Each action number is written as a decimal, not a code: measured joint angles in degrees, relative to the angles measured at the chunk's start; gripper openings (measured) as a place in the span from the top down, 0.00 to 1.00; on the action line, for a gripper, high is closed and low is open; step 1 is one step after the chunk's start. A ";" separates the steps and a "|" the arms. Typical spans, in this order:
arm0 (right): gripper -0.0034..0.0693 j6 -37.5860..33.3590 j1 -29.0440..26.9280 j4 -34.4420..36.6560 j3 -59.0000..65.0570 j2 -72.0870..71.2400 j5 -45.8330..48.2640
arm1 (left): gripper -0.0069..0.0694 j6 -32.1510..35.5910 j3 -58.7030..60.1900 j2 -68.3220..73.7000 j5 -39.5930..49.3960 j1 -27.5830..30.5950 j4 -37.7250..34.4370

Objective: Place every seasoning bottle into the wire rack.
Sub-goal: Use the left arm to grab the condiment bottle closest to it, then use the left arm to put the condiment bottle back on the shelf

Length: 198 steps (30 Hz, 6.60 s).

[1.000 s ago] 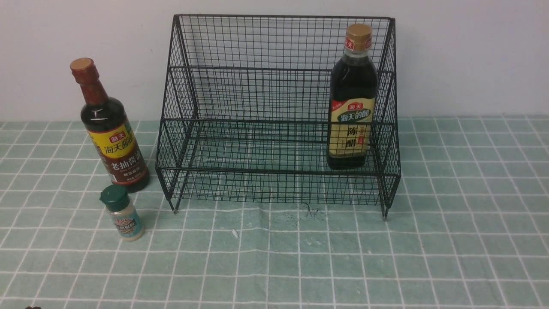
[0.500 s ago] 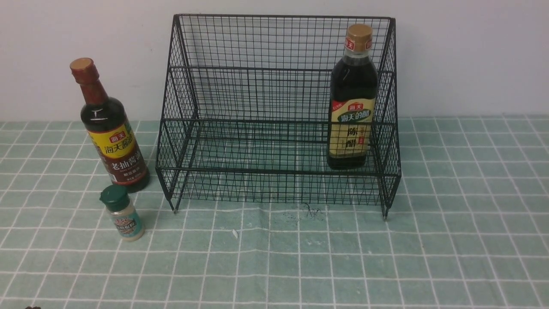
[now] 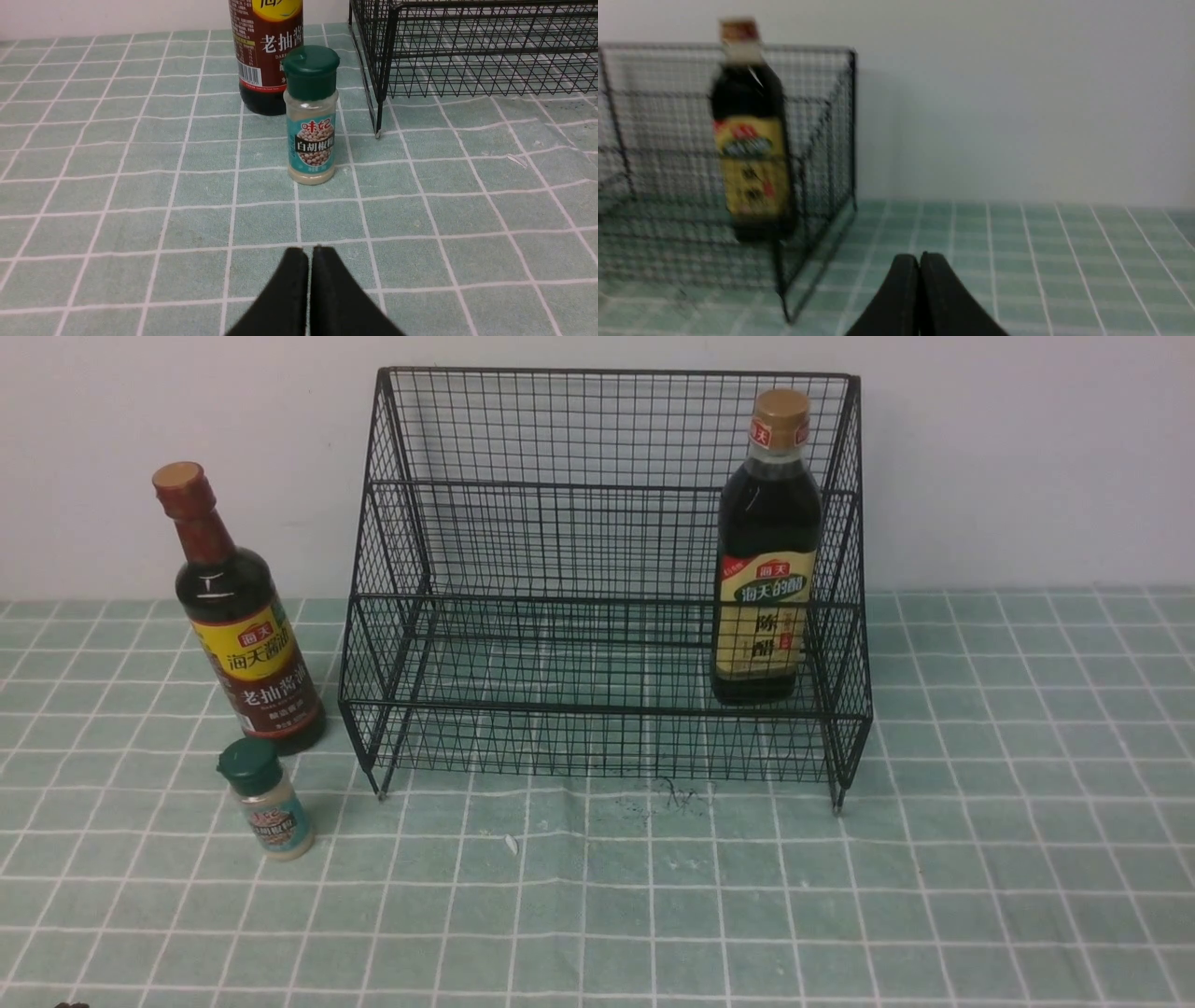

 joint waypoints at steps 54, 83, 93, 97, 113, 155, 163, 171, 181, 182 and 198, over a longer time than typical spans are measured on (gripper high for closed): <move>0.97 -0.42 -3.21 -0.44 5.75 -1.12 1.76 | 0.92 -8.99 0.27 0.00 -17.08 0.00 -13.98; 0.97 0.21 -3.21 -0.44 5.75 -1.12 1.76 | 0.92 -1.68 -59.04 64.40 37.85 0.00 -1.47; 0.97 0.25 -3.21 -0.44 5.75 -1.12 1.76 | 0.89 3.18 -65.02 81.73 33.86 0.00 -1.73; 0.97 0.27 -3.21 -0.44 5.75 -1.12 1.76 | 0.76 5.06 -65.02 84.16 28.33 0.00 -1.73; 0.97 0.27 -3.21 -0.44 5.75 -1.12 1.76 | 0.19 5.66 -65.30 95.53 18.31 0.00 -1.54; 0.97 0.32 -3.21 -0.44 5.75 -1.12 1.76 | 0.47 1.22 -85.31 85.88 34.25 -14.12 0.87; 0.97 0.32 -3.21 -0.44 5.75 -1.12 1.76 | 0.47 -0.45 -89.12 96.37 30.09 -16.25 2.72; 0.97 0.32 -3.21 -0.44 5.75 -1.12 1.76 | 0.47 -0.63 -89.39 103.49 28.63 -16.25 5.61; 0.97 0.32 -3.21 -0.44 5.75 -1.12 1.76 | 0.47 -0.65 -89.44 105.72 26.95 -16.25 5.72; 0.97 0.32 -3.21 -0.44 5.75 -1.12 1.76 | 0.47 -0.65 -89.44 105.78 26.95 -16.25 5.72; 0.97 1.97 -3.21 -0.44 5.75 -1.12 1.76 | 0.47 -1.48 -89.49 108.00 29.01 -16.25 5.22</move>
